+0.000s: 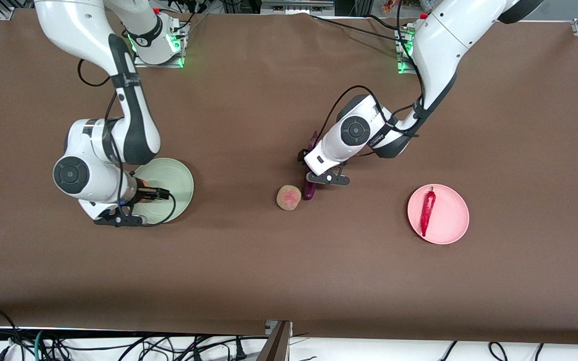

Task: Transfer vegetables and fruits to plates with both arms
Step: 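Carry the apple to the green plate while the left gripper returns, then grasp the eggplant with the left gripper while the right gripper grasps the peach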

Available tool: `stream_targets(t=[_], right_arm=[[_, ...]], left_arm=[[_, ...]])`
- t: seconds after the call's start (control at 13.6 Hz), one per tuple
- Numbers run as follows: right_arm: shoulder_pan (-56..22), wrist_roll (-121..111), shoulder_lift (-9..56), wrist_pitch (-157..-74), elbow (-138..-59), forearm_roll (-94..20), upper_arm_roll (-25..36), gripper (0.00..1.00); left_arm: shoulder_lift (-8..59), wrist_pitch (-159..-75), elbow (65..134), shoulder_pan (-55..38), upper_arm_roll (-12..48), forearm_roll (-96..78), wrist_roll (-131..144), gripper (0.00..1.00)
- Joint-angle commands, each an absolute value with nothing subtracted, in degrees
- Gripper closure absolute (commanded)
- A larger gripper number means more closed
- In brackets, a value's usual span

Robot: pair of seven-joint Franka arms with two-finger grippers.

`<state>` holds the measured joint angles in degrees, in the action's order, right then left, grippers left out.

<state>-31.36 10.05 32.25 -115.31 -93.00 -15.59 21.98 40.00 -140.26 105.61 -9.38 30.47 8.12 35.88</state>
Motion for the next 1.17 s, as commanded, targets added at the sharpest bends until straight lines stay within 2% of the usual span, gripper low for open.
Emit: stream_targets(t=[0.0, 0.07, 0.22, 0.29, 0.37, 0.44, 0.51, 0.81, 1.1], right_arm=[[-32.08, 22.80, 34.79, -113.11, -86.76, -18.71, 17.16, 0.01], [-31.99, 26.68, 35.41, -113.55, -85.27, -18.98, 15.05, 0.01], [-31.99, 33.28, 37.60, -113.91, -81.41, -19.16, 12.23, 0.01], [-31.99, 36.62, 39.36, -113.91, -78.52, -19.86, 10.74, 0.01], [-32.17, 40.74, 41.55, -113.99, -75.88, -19.95, 8.98, 0.01], [-33.21, 45.13, 43.49, -115.56, -73.50, -19.78, 7.92, 0.01], [-34.61, 47.79, 44.90, -117.93, -72.26, -19.69, 7.91, 0.01], [-39.98, 56.41, 48.60, -127.42, -72.16, -19.34, 8.00, 0.01], [-42.54, 61.95, 50.45, -131.82, -72.33, -18.90, 8.00, 0.01]], left_arm=[[40.69, -140.98, 105.21, -9.75, 30.15, 10.20, 36.91, 0.52], [41.04, -140.98, 105.29, -9.76, 30.15, 10.20, 36.91, 0.64], [41.13, -140.98, 105.29, -9.76, 30.15, 10.28, 36.83, 0.67], [41.13, -140.89, 105.38, -9.76, 30.15, 10.28, 36.74, 0.63], [41.83, -140.89, 105.47, -9.76, 30.15, 10.28, 36.74, 0.41], [42.79, -140.98, 105.29, -9.84, 30.15, 10.28, 36.83, 0.05], [43.24, -140.98, 105.21, -10.10, 30.15, 10.28, 36.83, 0.00], [42.80, -140.98, 104.33, -10.11, 30.41, 10.11, 37.00, 0.00], [43.06, -140.98, 103.80, -10.46, 30.32, 10.02, 36.48, 0.00]])
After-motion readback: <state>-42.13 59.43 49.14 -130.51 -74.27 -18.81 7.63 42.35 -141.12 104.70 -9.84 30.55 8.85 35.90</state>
